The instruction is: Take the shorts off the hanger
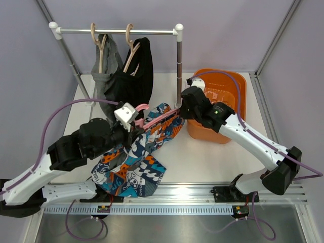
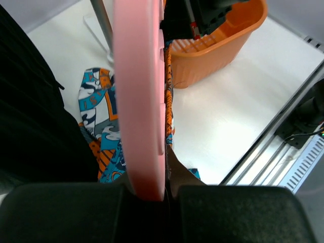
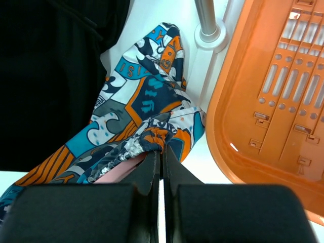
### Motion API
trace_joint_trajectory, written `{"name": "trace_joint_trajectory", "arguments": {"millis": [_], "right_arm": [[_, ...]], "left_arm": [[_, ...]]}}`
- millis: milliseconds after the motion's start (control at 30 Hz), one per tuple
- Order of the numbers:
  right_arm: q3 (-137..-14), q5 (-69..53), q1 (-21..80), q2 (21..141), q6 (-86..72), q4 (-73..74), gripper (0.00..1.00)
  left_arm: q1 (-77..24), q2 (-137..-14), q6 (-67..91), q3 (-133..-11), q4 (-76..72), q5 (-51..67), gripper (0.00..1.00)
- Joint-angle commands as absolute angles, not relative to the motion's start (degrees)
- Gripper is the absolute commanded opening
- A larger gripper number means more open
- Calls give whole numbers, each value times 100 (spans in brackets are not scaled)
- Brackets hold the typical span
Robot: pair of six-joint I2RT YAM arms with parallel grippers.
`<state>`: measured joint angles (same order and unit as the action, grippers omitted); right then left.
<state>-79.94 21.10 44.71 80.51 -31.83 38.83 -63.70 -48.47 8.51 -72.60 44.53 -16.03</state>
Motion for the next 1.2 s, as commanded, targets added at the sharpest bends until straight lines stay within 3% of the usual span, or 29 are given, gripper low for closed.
{"name": "trace_joint_trajectory", "arguments": {"millis": [0,400,733,933,1167], "right_arm": [[-8183,2549,4254,8007,-2988,3920,0],[-8226,1846,4719,7612,-3015,3770,0],[-9061,1626,5256,7488,-2848,4175,0],[-10115,1583,5256,7620,-2602,4614,0],[-12299,2521,5256,8085,-2084,5438,0]], "left_arm": [[-6425,-4360,773,-7374,4421,-1327,0],[-6425,-4526,1081,-6741,2280,-3049,0],[-6416,-5756,476,-7522,466,-4437,0],[-6311,-6240,-421,-8120,-624,-5265,0],[-5696,-6653,-132,-9386,456,-5054,0]]}}
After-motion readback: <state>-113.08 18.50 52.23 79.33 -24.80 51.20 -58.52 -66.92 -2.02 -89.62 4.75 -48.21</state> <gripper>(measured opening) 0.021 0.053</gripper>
